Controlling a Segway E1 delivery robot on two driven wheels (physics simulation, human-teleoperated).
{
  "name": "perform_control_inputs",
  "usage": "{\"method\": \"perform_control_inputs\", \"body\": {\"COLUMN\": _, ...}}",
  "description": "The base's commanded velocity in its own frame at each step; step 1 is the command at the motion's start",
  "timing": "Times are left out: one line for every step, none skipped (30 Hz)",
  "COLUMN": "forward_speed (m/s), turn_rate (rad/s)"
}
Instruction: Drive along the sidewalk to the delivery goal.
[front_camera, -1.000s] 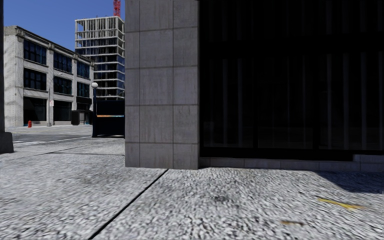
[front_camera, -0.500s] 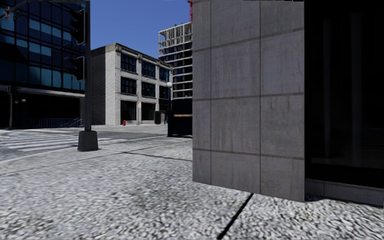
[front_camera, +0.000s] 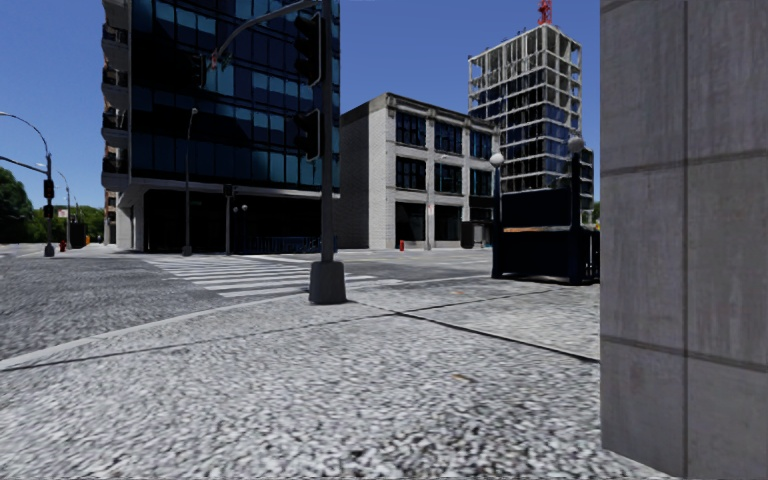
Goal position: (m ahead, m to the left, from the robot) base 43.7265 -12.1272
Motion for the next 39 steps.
{"method": "perform_control_inputs", "body": {"forward_speed": 1.62, "turn_rate": 0.86}}
{"method": "perform_control_inputs", "body": {"forward_speed": 1.62, "turn_rate": 0.86}}
{"method": "perform_control_inputs", "body": {"forward_speed": 1.62, "turn_rate": -0.11}}
{"method": "perform_control_inputs", "body": {"forward_speed": 1.62, "turn_rate": 0.00}}
{"method": "perform_control_inputs", "body": {"forward_speed": 1.62, "turn_rate": 0.00}}
{"method": "perform_control_inputs", "body": {"forward_speed": 1.62, "turn_rate": 0.00}}
{"method": "perform_control_inputs", "body": {"forward_speed": 1.62, "turn_rate": 0.00}}
{"method": "perform_control_inputs", "body": {"forward_speed": 1.62, "turn_rate": 0.00}}
{"method": "perform_control_inputs", "body": {"forward_speed": 1.62, "turn_rate": 0.00}}
{"method": "perform_control_inputs", "body": {"forward_speed": 1.58, "turn_rate": 0.00}}
{"method": "perform_control_inputs", "body": {"forward_speed": 1.55, "turn_rate": -0.15}}
{"method": "perform_control_inputs", "body": {"forward_speed": 1.54, "turn_rate": -0.39}}
{"method": "perform_control_inputs", "body": {"forward_speed": 1.54, "turn_rate": -0.39}}
{"method": "perform_control_inputs", "body": {"forward_speed": 1.54, "turn_rate": -0.53}}
{"method": "perform_control_inputs", "body": {"forward_speed": 1.53, "turn_rate": -0.58}}
{"method": "perform_control_inputs", "body": {"forward_speed": 1.53, "turn_rate": -0.58}}
{"method": "perform_control_inputs", "body": {"forward_speed": 1.53, "turn_rate": -0.58}}
{"method": "perform_control_inputs", "body": {"forward_speed": 1.53, "turn_rate": -0.59}}
{"method": "perform_control_inputs", "body": {"forward_speed": 1.53, "turn_rate": -0.59}}
{"method": "perform_control_inputs", "body": {"forward_speed": 1.53, "turn_rate": -0.59}}
{"method": "perform_control_inputs", "body": {"forward_speed": 1.53, "turn_rate": -0.59}}
{"method": "perform_control_inputs", "body": {"forward_speed": 1.53, "turn_rate": -0.59}}
{"method": "perform_control_inputs", "body": {"forward_speed": 1.53, "turn_rate": -0.59}}
{"method": "perform_control_inputs", "body": {"forward_speed": 1.53, "turn_rate": -0.59}}
{"method": "perform_control_inputs", "body": {"forward_speed": 1.53, "turn_rate": -0.59}}
{"method": "perform_control_inputs", "body": {"forward_speed": 1.53, "turn_rate": -0.59}}
{"method": "perform_control_inputs", "body": {"forward_speed": 1.53, "turn_rate": -0.59}}
{"method": "perform_control_inputs", "body": {"forward_speed": 1.53, "turn_rate": -0.59}}
{"method": "perform_control_inputs", "body": {"forward_speed": 1.53, "turn_rate": -0.59}}
{"method": "perform_control_inputs", "body": {"forward_speed": 1.53, "turn_rate": -0.59}}
{"method": "perform_control_inputs", "body": {"forward_speed": 1.53, "turn_rate": -0.59}}
{"method": "perform_control_inputs", "body": {"forward_speed": 1.53, "turn_rate": -0.59}}
{"method": "perform_control_inputs", "body": {"forward_speed": 1.53, "turn_rate": -0.59}}
{"method": "perform_control_inputs", "body": {"forward_speed": 1.53, "turn_rate": -0.59}}
{"method": "perform_control_inputs", "body": {"forward_speed": 1.53, "turn_rate": -0.59}}
{"method": "perform_control_inputs", "body": {"forward_speed": 1.53, "turn_rate": -0.59}}
{"method": "perform_control_inputs", "body": {"forward_speed": 1.53, "turn_rate": -0.59}}
{"method": "perform_control_inputs", "body": {"forward_speed": 1.54, "turn_rate": -0.21}}
{"method": "perform_control_inputs", "body": {"forward_speed": 1.58, "turn_rate": 0.00}}
